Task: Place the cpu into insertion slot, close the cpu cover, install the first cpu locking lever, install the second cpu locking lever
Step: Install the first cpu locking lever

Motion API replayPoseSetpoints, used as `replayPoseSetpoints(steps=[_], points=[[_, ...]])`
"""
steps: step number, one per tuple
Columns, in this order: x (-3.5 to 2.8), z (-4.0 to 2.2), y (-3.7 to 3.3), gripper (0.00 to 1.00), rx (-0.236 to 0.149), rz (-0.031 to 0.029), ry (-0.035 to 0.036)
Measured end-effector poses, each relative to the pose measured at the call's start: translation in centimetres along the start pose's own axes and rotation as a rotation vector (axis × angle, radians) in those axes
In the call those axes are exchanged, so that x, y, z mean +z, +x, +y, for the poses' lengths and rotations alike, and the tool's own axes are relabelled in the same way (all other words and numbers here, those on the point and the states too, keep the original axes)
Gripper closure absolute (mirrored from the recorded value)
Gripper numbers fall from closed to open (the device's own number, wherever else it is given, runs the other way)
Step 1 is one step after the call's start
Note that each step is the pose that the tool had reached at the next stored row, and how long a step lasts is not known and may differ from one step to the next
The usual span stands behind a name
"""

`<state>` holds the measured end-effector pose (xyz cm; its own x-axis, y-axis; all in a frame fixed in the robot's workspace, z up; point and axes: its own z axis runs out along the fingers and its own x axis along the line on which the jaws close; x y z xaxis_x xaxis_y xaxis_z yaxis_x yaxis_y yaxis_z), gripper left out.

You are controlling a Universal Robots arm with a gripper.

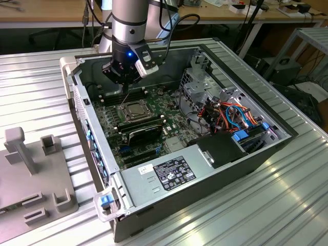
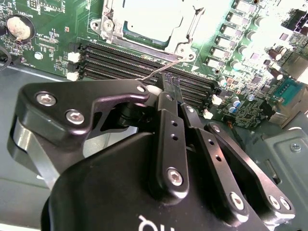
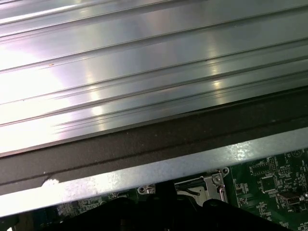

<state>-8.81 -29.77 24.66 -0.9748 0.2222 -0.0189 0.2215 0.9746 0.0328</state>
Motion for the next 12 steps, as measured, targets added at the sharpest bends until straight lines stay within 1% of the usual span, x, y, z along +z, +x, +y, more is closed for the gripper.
replayPoseSetpoints(steps=[3,12], points=[[0.03,0.0,-0.01,0.89,-0.003,0.0,-0.0001],[0.47,0.1,-0.48,0.89,-0.021,0.0006,-0.0005]])
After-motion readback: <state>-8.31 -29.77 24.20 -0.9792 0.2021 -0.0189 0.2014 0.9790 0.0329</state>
